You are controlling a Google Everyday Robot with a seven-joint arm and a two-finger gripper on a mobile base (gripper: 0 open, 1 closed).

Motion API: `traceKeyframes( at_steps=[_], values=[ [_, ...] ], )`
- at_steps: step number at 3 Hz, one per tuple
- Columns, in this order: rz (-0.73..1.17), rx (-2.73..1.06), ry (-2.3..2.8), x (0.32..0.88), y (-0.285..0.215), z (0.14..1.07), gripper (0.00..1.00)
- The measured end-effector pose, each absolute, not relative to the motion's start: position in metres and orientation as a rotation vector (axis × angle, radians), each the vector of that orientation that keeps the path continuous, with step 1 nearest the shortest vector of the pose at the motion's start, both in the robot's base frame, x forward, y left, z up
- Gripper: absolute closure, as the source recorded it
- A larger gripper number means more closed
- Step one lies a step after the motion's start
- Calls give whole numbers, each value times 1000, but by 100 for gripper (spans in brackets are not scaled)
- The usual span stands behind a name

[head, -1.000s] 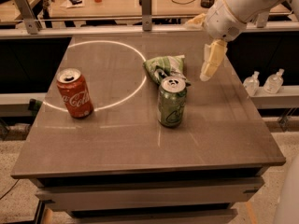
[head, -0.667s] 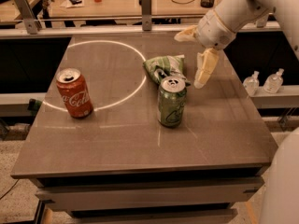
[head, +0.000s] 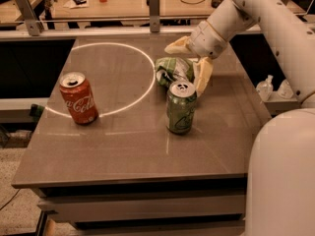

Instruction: Pick green jalapeno chip bag

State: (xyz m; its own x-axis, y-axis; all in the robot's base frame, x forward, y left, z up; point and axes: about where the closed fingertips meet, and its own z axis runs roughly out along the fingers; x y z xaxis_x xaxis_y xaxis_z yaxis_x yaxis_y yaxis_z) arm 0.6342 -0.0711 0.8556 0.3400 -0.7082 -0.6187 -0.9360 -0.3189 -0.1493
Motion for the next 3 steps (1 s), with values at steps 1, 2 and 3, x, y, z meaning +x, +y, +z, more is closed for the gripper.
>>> traceKeyframes(
  at_steps=[1,2,3],
  values=[
    [685,-2122,1402,635,-57,847,15],
    [724,-2123,1389,633,-50,840,39],
    [733,-2122,1383,632,-48,837,61]
  ],
)
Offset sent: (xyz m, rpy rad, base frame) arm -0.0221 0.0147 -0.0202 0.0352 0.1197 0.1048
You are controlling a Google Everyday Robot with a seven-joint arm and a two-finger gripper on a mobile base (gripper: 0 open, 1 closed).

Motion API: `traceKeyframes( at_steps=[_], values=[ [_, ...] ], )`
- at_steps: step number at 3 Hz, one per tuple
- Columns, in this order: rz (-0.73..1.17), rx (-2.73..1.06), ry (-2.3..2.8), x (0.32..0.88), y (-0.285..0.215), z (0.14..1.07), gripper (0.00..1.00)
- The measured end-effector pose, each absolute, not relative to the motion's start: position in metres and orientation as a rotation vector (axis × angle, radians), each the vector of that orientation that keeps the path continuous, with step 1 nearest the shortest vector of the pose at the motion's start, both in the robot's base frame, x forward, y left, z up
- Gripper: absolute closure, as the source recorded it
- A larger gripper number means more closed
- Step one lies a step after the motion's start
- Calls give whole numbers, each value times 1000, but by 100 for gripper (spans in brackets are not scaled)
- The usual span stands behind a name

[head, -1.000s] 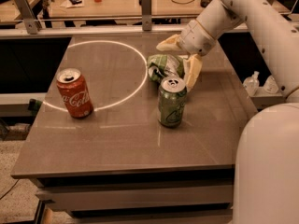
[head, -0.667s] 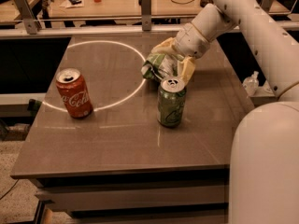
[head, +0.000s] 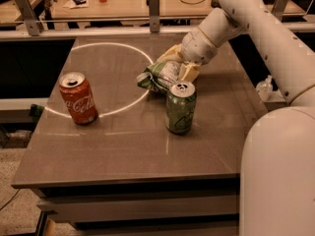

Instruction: Pick green jalapeno chip bag

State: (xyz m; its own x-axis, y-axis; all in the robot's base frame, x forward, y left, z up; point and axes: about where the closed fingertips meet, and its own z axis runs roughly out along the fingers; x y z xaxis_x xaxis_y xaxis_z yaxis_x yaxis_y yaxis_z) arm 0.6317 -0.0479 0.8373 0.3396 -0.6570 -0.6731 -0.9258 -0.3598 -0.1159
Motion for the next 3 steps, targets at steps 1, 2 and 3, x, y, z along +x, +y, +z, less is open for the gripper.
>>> traceKeyframes(
  at_steps=[1,2,3],
  values=[
    [735,-2107,1390,630,-49,839,85],
    [738,-2091,1391,628,-48,844,100],
    [718,-1924,1406,626,-48,888,100]
  ],
)
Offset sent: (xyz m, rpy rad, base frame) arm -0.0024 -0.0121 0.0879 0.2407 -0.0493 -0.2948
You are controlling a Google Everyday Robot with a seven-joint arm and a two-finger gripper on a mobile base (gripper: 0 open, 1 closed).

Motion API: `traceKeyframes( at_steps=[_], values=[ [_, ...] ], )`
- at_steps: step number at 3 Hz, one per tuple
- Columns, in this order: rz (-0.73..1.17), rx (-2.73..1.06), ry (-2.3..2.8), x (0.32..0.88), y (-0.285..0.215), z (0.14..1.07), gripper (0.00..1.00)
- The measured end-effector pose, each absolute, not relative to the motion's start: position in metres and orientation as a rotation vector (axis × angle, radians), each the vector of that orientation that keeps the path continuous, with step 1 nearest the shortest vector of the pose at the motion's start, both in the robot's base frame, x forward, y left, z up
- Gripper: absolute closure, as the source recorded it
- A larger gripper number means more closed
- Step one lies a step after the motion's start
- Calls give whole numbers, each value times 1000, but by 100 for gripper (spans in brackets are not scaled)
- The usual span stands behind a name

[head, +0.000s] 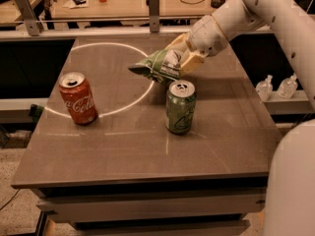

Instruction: Pick green jalapeno chip bag

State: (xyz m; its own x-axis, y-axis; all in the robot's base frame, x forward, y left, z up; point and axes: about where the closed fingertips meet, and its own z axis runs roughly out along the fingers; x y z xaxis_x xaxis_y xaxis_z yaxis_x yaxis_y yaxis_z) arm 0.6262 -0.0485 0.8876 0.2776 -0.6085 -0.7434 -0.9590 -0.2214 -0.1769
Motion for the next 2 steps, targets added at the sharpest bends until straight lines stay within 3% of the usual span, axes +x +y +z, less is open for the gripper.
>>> traceKeyframes(
  at_steps=[2],
  values=[
    [674,-1567,1483,641,-56,948,100]
  ],
)
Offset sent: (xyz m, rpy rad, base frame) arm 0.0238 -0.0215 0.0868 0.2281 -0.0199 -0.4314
